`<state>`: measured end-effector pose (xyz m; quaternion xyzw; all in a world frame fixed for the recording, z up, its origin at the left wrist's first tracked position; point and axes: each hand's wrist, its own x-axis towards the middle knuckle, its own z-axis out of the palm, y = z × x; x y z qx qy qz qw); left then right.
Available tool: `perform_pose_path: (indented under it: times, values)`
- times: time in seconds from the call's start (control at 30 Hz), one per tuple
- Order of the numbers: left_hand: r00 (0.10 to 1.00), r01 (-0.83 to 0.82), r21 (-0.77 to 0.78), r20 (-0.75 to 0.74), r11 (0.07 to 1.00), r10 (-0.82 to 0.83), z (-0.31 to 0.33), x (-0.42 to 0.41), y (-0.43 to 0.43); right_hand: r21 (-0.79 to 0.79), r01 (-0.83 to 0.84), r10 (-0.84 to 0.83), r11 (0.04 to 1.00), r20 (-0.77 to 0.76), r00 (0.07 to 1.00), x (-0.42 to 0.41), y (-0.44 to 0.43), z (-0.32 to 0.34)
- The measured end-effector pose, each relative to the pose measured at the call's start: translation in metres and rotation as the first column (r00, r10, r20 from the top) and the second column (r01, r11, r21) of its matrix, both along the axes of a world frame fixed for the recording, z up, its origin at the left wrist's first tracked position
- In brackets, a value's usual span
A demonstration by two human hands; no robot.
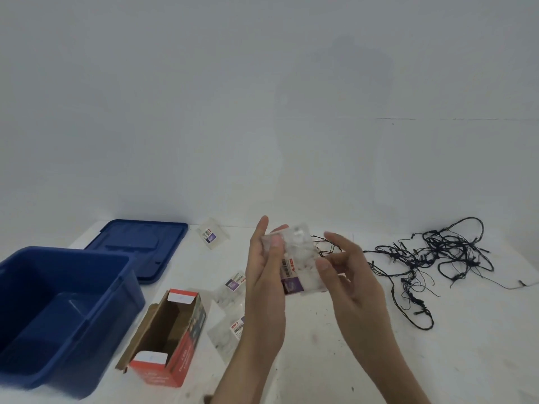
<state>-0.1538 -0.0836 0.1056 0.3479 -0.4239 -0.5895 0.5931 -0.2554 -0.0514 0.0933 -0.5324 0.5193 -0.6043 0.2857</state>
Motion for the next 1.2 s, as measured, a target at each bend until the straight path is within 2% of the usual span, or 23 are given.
perform_pose_path:
  times: [0.17, 0.4, 0.47, 0.53, 0.6, 0.63, 0.67, 0.73, 0.8, 0.87, 0.9, 1.0, 1.13, 1.2]
  values:
    - [0.999, 0.020, 0.027, -0.037, 0.999, -0.019, 0.004, -0.002, 0.005, -0.044, 0.031, -0.035, 0.999, -0.102, 0.994, 0.004, 0.005, 0.000]
    - [0.998, -0.023, 0.091, -0.048, 0.996, 0.028, 0.005, -0.001, 0.009, 0.058, -0.066, 0.074, 0.996, -0.142, 0.987, -0.001, 0.008, 0.010]
    - [0.998, -0.033, 0.095, -0.058, 0.995, 0.038, 0.004, 0.000, 0.008, 0.019, -0.001, 0.003, 1.000, -0.079, 0.997, -0.008, 0.007, 0.013]
    - [0.998, -0.025, 0.086, -0.047, 0.996, 0.029, 0.004, -0.001, 0.007, 0.078, 0.035, -0.035, 0.996, 0.000, 0.999, -0.015, 0.004, 0.015]
    - [0.999, -0.015, 0.075, -0.037, 0.997, 0.018, 0.004, -0.002, 0.008, 0.182, -0.088, 0.051, 0.979, 0.200, 0.978, -0.019, 0.002, 0.017]
    - [1.000, -0.018, 0.068, -0.023, 0.998, 0.019, 0.005, -0.002, 0.008, 0.180, -0.137, 0.079, 0.974, 0.299, 0.951, -0.021, 0.002, 0.018]
    - [1.000, -0.025, 0.060, -0.007, 0.998, 0.025, 0.005, -0.002, 0.008, 0.155, -0.132, 0.074, 0.979, 0.333, 0.940, -0.021, 0.002, 0.019]
    - [0.999, -0.049, 0.064, 0.017, 0.997, 0.048, 0.006, -0.002, 0.007, 0.063, 0.006, -0.021, 0.998, 0.241, 0.970, -0.020, 0.003, 0.018]
    - [0.997, -0.067, 0.082, 0.031, 0.994, 0.065, 0.008, -0.003, 0.007, -0.138, 0.162, -0.168, 0.977, -0.037, 0.985, -0.016, 0.005, 0.014]
    - [0.996, -0.080, 0.092, 0.035, 0.993, 0.077, 0.010, -0.003, 0.008, -0.384, 0.204, -0.345, 0.901, -0.346, 0.873, -0.012, 0.002, 0.008]
    - [0.996, -0.082, 0.087, 0.035, 0.993, 0.079, 0.011, -0.003, 0.009, -0.460, 0.187, -0.404, 0.868, -0.436, 0.804, -0.011, 0.000, 0.004]
    - [0.995, -0.089, 0.056, 0.045, 0.994, 0.087, 0.013, -0.003, 0.009, -0.519, 0.161, -0.467, 0.839, -0.538, 0.702, -0.011, -0.003, 0.001]
    - [0.993, -0.109, 0.026, 0.054, 0.994, 0.107, 0.015, -0.002, 0.010, -0.516, 0.123, -0.466, 0.848, -0.614, 0.637, -0.014, -0.004, -0.001]
    - [0.992, -0.117, 0.030, 0.057, 0.993, 0.115, 0.016, -0.001, 0.011, -0.502, 0.090, -0.432, 0.860, -0.623, 0.652, -0.013, -0.003, 0.002]
